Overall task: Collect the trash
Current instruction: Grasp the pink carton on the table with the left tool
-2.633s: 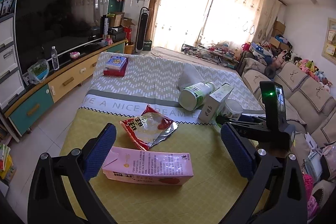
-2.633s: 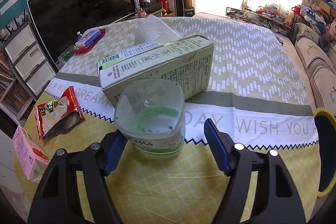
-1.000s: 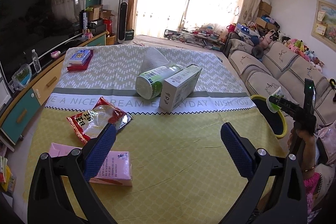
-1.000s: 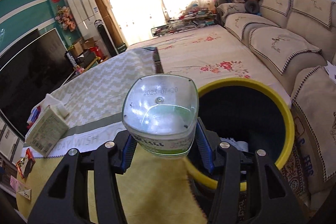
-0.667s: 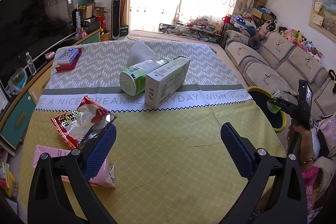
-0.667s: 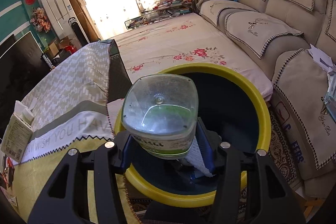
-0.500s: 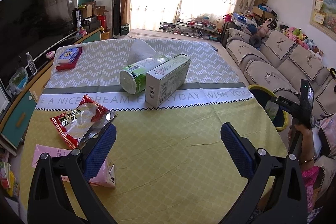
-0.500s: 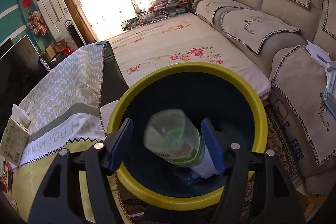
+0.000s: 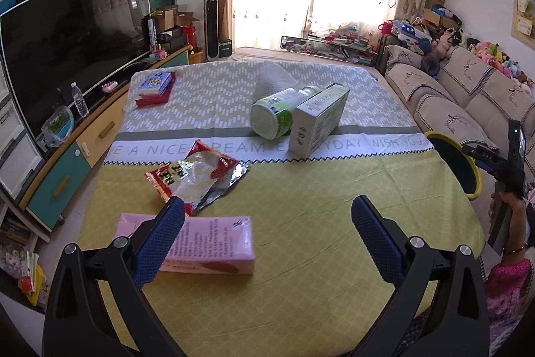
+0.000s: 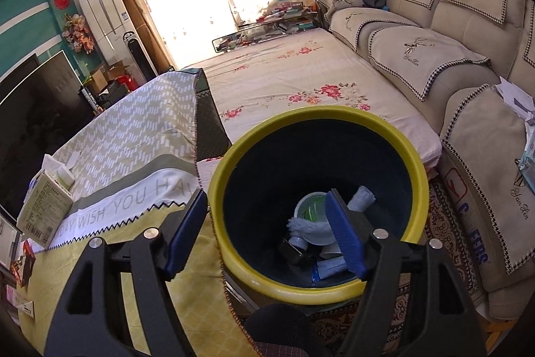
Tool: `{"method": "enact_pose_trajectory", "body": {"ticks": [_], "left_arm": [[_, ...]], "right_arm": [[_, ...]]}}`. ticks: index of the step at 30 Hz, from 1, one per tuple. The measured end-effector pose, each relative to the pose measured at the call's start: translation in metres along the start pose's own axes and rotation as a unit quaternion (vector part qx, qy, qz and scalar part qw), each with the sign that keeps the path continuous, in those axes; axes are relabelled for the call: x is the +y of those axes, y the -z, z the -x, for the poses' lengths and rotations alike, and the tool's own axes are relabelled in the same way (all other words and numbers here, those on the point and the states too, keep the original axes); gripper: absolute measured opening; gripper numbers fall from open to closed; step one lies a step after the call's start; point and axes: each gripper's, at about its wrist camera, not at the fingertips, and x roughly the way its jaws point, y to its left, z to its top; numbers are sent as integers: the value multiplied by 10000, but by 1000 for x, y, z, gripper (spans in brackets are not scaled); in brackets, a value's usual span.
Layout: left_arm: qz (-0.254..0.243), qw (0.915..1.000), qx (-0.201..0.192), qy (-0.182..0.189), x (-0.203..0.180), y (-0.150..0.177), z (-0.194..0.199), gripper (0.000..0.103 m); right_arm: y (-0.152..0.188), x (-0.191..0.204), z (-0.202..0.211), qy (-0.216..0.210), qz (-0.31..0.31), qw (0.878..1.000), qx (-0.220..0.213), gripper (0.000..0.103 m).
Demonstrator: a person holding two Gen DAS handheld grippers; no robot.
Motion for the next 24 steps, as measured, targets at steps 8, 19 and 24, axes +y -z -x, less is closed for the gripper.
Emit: {"method": "enact_pose_trajectory", "body": {"ticks": [8, 19, 24], "left_arm": [[234, 9993, 191, -227, 35, 15, -6, 98], [252, 9983, 42, -516, 91, 20, -2, 98], [309, 9992, 224, 113, 109, 31, -13, 98]], "right_arm": [[3, 19, 2, -117, 200, 9997, 48, 69], [5, 36, -2, -265, 366, 9989, 148, 69], [6, 39, -2, -312, 395, 9986, 165, 69]]}}
